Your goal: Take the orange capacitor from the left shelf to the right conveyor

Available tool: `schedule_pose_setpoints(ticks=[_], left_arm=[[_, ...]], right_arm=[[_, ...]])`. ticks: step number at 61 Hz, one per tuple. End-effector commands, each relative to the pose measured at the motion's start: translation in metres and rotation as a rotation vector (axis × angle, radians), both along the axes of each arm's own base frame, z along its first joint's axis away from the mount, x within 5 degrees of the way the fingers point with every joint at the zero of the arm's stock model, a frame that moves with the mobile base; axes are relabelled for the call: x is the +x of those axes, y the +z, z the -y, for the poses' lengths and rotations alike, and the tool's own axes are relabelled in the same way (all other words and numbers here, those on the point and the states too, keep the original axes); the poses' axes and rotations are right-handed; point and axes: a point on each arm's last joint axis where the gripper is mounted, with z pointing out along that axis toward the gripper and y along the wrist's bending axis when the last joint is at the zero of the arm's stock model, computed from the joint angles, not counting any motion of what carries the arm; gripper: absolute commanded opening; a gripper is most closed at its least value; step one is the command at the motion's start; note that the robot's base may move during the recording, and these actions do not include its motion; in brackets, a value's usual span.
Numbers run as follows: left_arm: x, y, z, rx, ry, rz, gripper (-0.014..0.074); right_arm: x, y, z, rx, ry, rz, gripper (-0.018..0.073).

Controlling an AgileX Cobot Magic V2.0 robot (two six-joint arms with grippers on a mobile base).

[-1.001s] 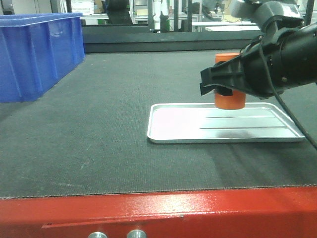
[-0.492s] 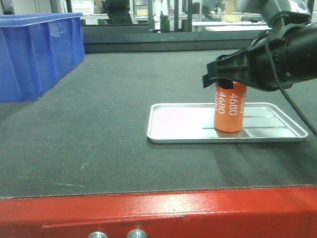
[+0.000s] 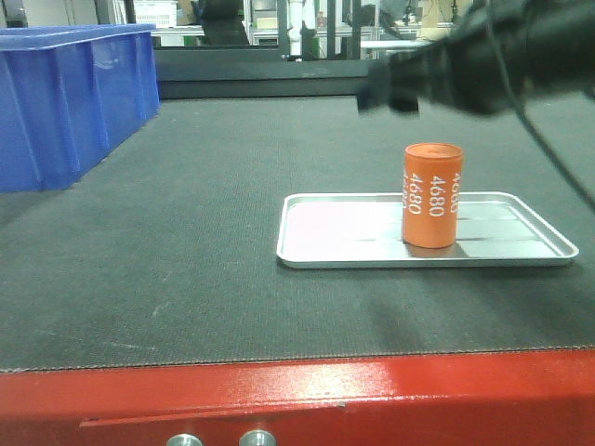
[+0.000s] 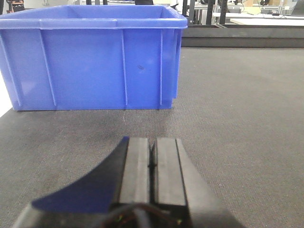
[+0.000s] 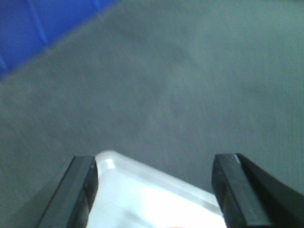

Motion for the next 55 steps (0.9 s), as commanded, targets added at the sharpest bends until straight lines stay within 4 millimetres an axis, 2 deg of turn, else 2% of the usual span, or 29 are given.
schedule_pose_setpoints(ticks=[1,13,18,25,33,34,38,43,55], left_arm=[[0.000,0.000,0.000,-0.013,-0.002,0.071,-0.0125],[0.000,0.000,0.000,-0.013,-0.002,0.071,-0.0125],[0.000,0.000,0.000,-0.013,-0.002,0.071,-0.0125],[0.000,0.000,0.000,-0.013,-0.002,0.071,-0.0125],[0.000,0.000,0.000,-0.013,-0.002,0.071,-0.0125],[0.000,0.000,0.000,-0.013,-0.002,0.071,-0.0125],[0.000,0.000,0.000,-0.013,-0.002,0.071,-0.0125],[0.000,0.000,0.000,-0.013,-0.002,0.071,-0.0125],[0.000,0.000,0.000,-0.013,-0.002,0.071,-0.0125]], right_arm=[[-0.003,0.049,0.001,0.069,0.012,0.194,0.0590],[-0.026,0.086,0.011,0.085,0.003,0.249,0.0587],[-0.039,0.097,0.017,0.071,-0.006,0.227,0.0536],[-0.061,0.111,0.028,0.047,-0.020,0.188,0.0350],[-0.092,0.128,0.042,0.034,-0.037,0.165,0.0041],[-0.095,0.130,0.044,0.034,-0.038,0.166,0.0029],[-0.110,0.138,0.051,0.038,-0.044,0.174,0.0066],[-0.123,0.146,0.056,0.049,-0.048,0.203,0.0067],[-0.132,0.153,0.060,0.067,-0.048,0.242,0.0067]])
